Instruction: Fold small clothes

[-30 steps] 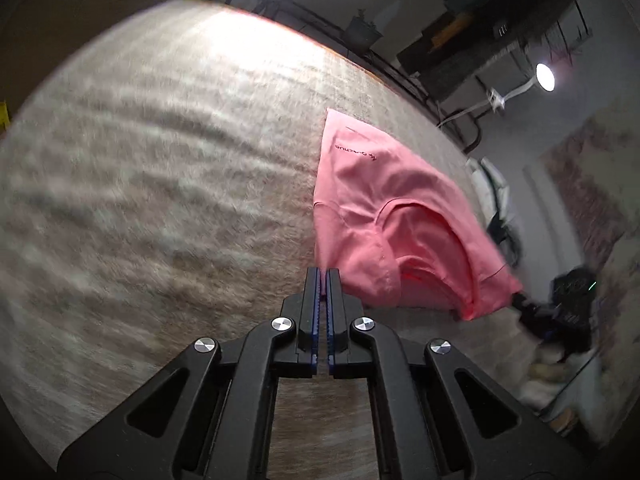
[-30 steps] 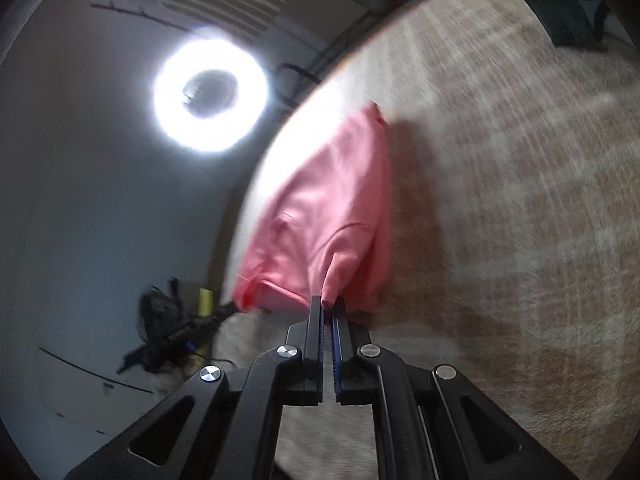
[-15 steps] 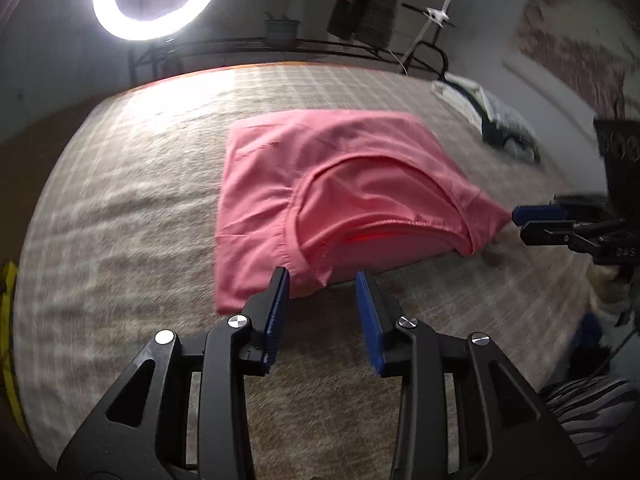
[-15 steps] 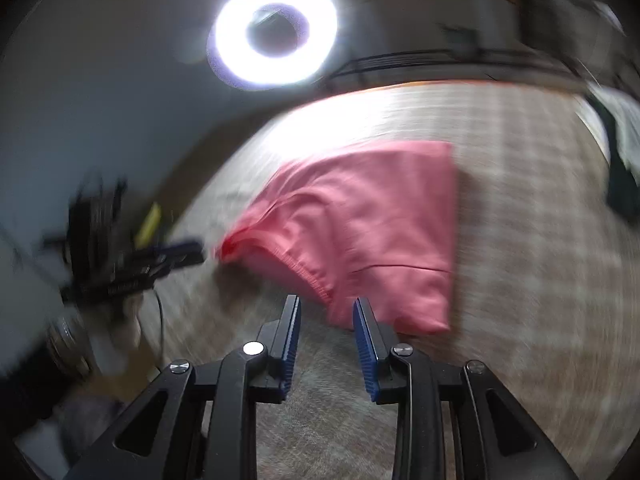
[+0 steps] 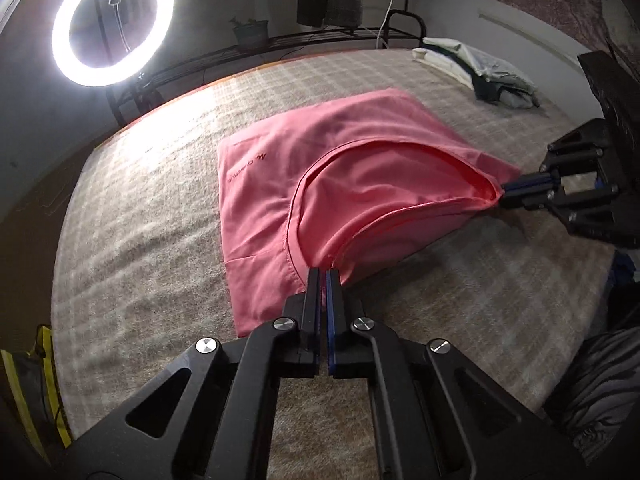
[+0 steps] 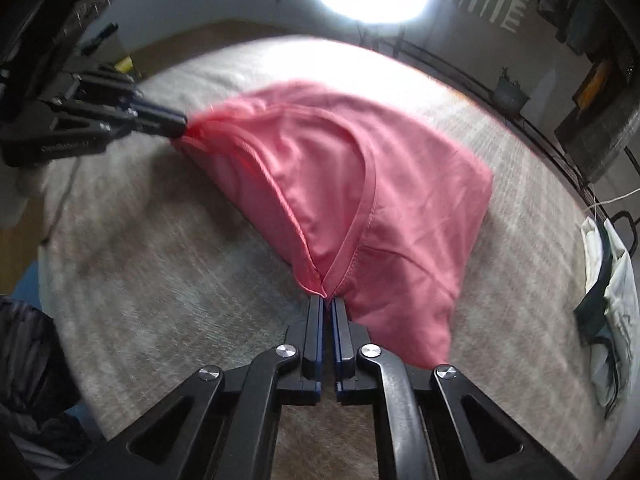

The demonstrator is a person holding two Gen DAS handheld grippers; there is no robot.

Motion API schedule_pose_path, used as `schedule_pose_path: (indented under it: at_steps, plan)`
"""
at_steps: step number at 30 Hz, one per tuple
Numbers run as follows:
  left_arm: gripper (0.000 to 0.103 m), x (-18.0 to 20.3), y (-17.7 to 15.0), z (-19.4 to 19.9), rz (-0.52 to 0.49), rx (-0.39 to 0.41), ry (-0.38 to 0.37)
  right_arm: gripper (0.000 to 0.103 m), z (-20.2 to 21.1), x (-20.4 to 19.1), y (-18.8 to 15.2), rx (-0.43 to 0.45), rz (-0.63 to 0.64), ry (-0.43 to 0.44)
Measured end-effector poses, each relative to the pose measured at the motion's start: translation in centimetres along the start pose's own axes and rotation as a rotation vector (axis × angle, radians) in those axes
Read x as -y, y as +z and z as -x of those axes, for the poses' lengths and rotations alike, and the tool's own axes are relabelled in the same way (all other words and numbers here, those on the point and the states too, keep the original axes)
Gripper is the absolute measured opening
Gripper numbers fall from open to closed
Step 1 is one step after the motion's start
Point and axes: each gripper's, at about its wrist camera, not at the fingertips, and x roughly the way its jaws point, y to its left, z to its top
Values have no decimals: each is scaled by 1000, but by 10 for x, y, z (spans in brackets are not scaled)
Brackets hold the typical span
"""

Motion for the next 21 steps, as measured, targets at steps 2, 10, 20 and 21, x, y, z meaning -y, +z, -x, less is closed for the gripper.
schedule_pose_path:
  at_steps: [2,10,20,21]
  plan:
    - [0,0,-2,1,6,-5,-8,1,13,2,4,40,-19,26]
    - [0,-12,-5,2,102,-6,-88,4,18,-1,1,7,21,142]
    - [5,-11,12,-49,94,-81,-113,23,24,82,33,181,-305,199]
    - [6,-7,7,-53,78,-94,-112,25,20,89,35,191,-344,212]
